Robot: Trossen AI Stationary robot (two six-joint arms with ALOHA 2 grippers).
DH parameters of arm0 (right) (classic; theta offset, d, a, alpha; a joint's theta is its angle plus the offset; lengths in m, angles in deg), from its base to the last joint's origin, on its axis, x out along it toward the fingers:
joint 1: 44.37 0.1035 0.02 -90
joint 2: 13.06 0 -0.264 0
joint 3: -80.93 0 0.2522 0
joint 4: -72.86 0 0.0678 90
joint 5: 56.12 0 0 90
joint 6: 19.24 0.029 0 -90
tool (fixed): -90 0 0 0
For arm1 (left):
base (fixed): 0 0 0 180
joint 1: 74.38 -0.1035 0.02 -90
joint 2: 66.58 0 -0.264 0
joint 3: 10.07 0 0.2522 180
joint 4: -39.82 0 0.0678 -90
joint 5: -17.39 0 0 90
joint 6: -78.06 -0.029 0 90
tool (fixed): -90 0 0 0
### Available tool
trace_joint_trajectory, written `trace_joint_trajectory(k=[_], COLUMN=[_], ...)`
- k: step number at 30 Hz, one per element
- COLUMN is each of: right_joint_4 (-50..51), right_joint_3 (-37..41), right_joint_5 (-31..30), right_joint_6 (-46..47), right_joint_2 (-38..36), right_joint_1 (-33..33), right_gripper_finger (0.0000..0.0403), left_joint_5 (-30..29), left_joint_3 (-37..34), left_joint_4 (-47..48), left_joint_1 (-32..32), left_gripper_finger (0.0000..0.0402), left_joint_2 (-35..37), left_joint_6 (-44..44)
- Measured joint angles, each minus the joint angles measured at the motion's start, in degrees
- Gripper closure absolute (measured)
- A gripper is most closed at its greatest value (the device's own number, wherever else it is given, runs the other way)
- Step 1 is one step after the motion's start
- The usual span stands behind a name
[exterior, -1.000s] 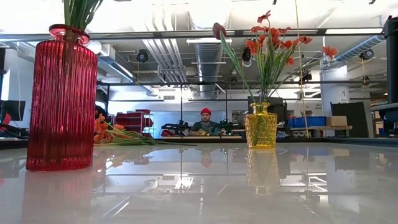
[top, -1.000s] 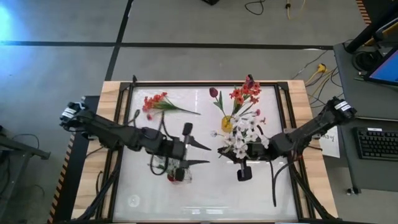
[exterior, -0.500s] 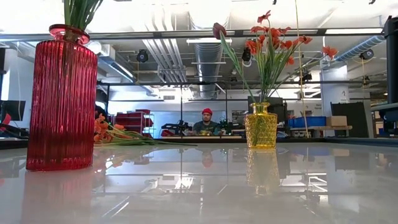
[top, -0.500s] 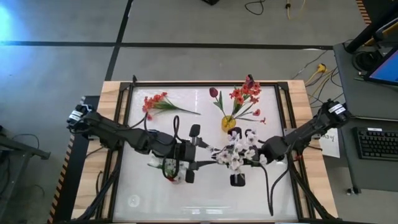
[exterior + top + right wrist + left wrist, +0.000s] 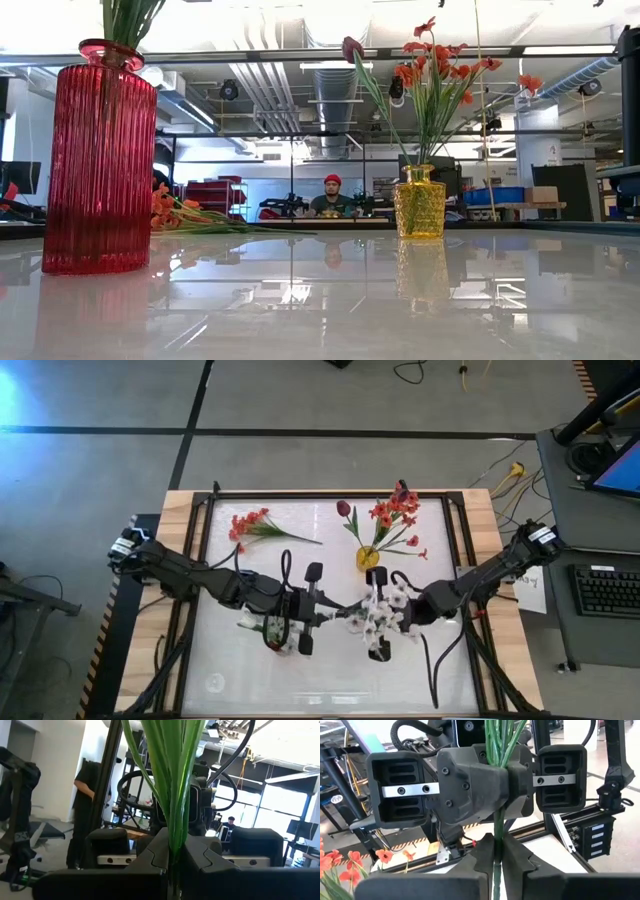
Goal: Sort flowers into vase by color
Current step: Put the white flowers into the red vase
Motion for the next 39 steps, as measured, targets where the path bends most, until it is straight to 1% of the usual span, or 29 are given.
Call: trace_joint_trajectory(k=[10, 13, 16, 23, 28, 32, 39], right_joint_4=[0.7, 1.2, 1.9, 3.2, 4.8, 5.8, 7.0], right_joint_3=[0.0, 0.0, 0.0, 0.0, 0.0, -0.1, -0.1], right_joint_5=[-0.4, -0.5, -0.5, -2.6, -2.6, -2.6, -2.5], right_joint_6=[1.7, 2.4, 3.2, 4.2, 4.1, 3.9, 3.8], right_joint_2=[0.0, 0.0, -0.1, -0.7, -2.0, -3.1, -3.3], right_joint_1=[0.0, 0.0, 0.0, 0.1, 0.3, 0.7, 0.9], right_gripper_finger=[0.0390, 0.0381, 0.0357, 0.0284, 0.0257, 0.0264, 0.0321], left_joint_5=[0.0, 0.0, 0.0, -0.2, -1.0, -1.1, -1.7], left_joint_3=[0.0, 0.0, 0.0, 0.0, 0.0, 0.0, 0.0], left_joint_4=[1.6, 2.0, 3.2, 4.9, 5.6, 6.1, 6.3], left_joint_1=[0.0, 0.0, 0.0, 0.0, 0.0, 0.0, 0.0], left_gripper_finger=[0.0401, 0.0401, 0.0401, 0.0401, 0.0402, 0.0402, 0.0402], left_joint_2=[0.1, 0.1, 0.1, 0.1, 0.1, 0.1, 0.1], left_joint_6=[-0.3, 0.1, 0.5, 1.8, 1.9, 2.1, 2.1])
